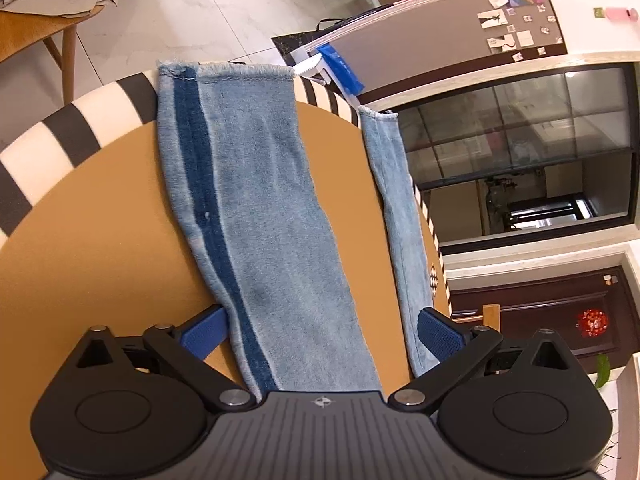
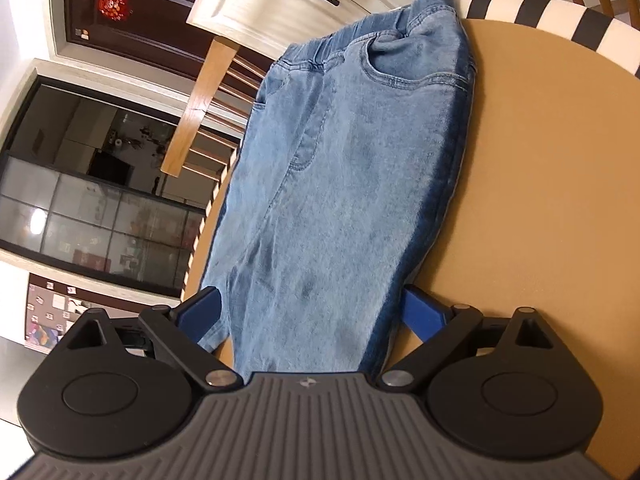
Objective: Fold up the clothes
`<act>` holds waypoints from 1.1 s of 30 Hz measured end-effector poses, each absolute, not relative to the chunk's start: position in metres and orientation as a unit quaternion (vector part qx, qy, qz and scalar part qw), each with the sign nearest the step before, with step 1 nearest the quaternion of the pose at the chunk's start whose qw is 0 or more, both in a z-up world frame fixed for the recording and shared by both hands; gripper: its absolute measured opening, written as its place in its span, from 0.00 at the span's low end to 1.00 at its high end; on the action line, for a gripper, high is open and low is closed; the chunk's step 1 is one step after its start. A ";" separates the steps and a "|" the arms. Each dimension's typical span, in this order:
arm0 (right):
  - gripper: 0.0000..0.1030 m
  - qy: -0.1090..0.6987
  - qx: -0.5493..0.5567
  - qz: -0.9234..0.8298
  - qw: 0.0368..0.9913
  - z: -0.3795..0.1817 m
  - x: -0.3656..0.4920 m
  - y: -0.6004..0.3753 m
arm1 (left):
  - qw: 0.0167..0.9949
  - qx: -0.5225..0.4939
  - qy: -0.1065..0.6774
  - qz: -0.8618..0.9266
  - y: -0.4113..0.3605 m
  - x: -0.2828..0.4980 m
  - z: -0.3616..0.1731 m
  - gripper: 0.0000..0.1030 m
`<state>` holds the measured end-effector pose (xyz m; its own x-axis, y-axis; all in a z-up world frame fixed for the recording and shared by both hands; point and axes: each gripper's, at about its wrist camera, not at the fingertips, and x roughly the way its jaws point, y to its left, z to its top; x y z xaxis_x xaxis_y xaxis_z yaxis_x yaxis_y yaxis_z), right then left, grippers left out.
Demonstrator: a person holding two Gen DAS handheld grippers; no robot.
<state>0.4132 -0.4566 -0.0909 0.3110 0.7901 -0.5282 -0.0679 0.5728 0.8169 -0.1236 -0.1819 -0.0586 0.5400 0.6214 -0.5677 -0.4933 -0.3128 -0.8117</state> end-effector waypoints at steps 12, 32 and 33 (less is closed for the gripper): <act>0.45 0.512 0.338 0.285 0.736 -0.096 0.418 -0.459 | 0.596 -0.621 0.001 0.509 -0.183 -0.108 -0.042 0.99; 0.04 0.533 0.328 0.262 0.734 -0.106 0.420 -0.467 | 0.552 -0.641 0.037 0.531 -0.195 -0.122 -0.050 0.07; 0.04 0.533 0.326 0.263 0.735 -0.106 0.420 -0.467 | 0.553 -0.641 0.037 0.531 -0.196 -0.123 -0.049 0.07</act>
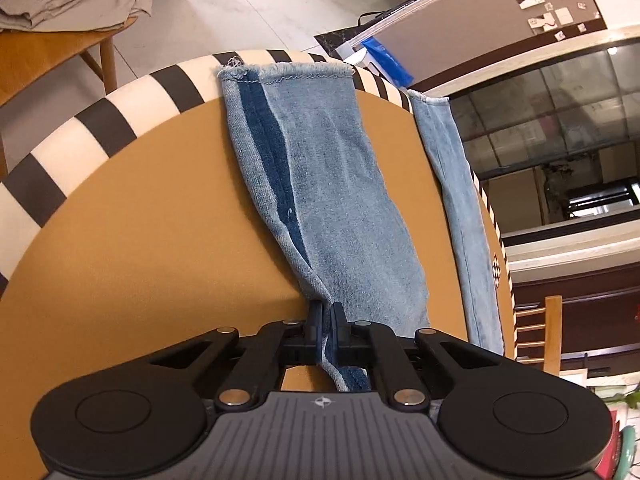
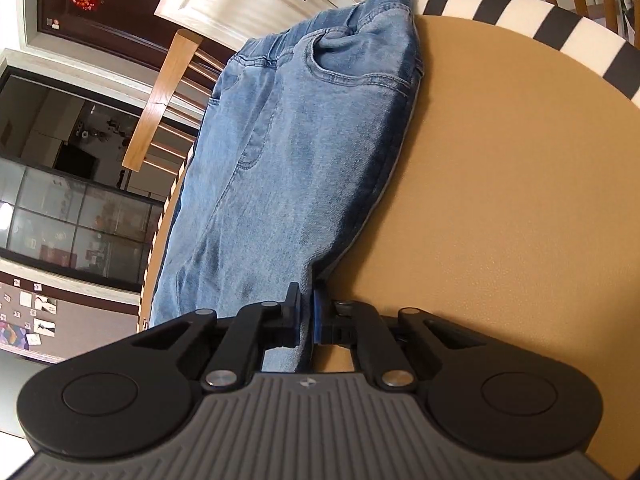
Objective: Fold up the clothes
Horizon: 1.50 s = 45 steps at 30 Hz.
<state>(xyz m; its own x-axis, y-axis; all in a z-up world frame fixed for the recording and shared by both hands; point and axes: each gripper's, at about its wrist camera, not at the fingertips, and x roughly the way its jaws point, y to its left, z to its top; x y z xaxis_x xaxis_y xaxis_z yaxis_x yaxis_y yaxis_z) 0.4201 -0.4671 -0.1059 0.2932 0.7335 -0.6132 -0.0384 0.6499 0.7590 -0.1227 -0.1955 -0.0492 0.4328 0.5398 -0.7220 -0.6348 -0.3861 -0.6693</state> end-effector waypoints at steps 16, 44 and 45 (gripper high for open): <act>0.04 0.524 0.270 0.267 0.763 -0.095 0.419 -0.454 | 0.558 -0.636 0.053 0.530 -0.189 -0.119 -0.046 0.07; 0.03 0.510 0.291 0.288 0.757 -0.086 0.412 -0.478 | 0.544 -0.651 0.035 0.529 -0.194 -0.138 -0.041 0.03; 0.03 0.507 0.296 0.290 0.755 -0.086 0.411 -0.481 | 0.547 -0.651 0.031 0.526 -0.195 -0.139 -0.040 0.03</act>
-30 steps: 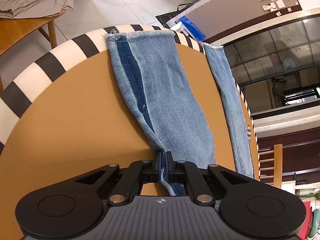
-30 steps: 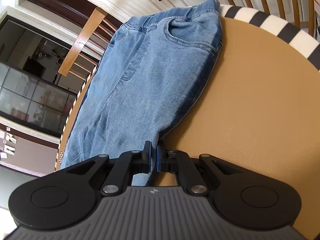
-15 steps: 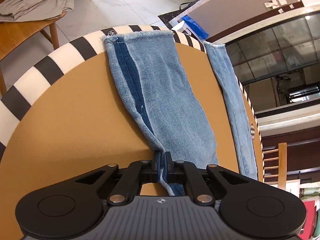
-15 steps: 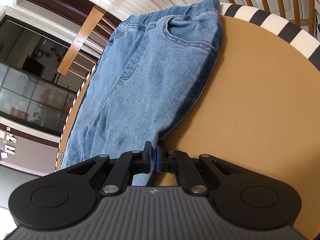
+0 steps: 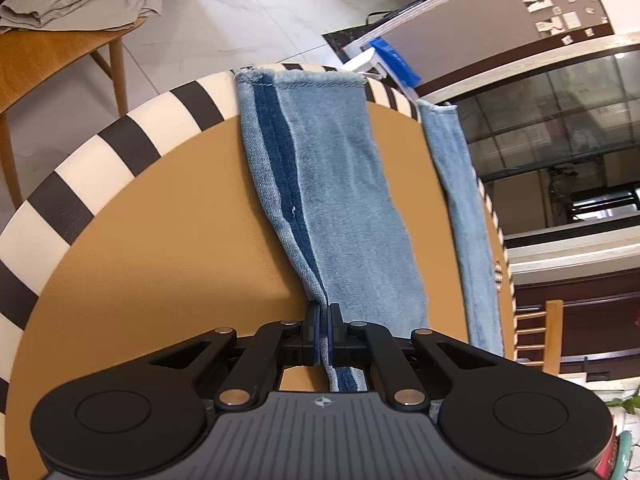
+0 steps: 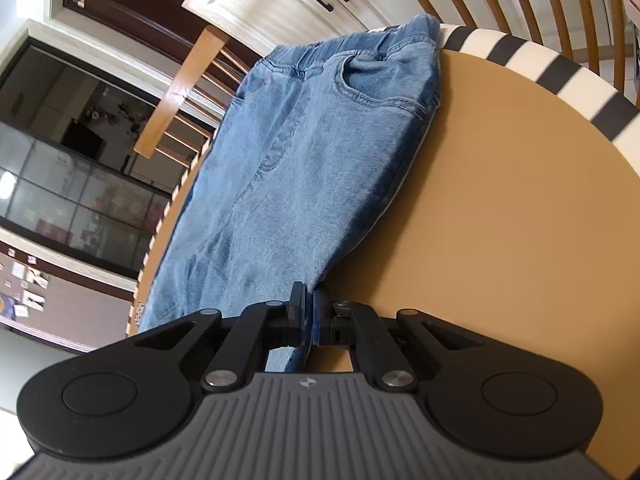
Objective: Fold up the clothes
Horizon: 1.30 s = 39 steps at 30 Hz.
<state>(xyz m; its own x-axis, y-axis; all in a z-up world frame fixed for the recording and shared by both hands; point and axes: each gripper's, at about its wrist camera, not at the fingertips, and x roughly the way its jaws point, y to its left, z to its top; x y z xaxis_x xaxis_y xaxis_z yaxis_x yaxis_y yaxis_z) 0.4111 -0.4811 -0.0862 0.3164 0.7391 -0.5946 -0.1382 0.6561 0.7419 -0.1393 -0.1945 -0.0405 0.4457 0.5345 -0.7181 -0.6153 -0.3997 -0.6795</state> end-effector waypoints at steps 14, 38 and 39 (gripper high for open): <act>0.02 0.501 0.285 0.311 0.755 -0.067 0.391 -0.499 | 0.542 -0.671 0.012 0.506 -0.212 -0.171 -0.038 0.03; 0.02 0.456 0.270 0.299 0.794 0.041 0.452 -0.359 | 0.633 -0.645 0.045 0.426 0.010 -0.067 0.036 0.03; 0.02 0.457 0.268 0.294 0.796 0.042 0.458 -0.346 | 0.633 -0.645 0.054 0.425 0.026 -0.058 0.035 0.03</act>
<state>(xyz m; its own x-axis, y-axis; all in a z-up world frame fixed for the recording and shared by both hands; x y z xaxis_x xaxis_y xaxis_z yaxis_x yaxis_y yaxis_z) 0.4583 -0.3457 0.0415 0.4092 0.7123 -0.5702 -0.2226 0.6840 0.6947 -0.0585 0.0262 0.0348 0.6332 0.4687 -0.6159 -0.6068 -0.1933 -0.7710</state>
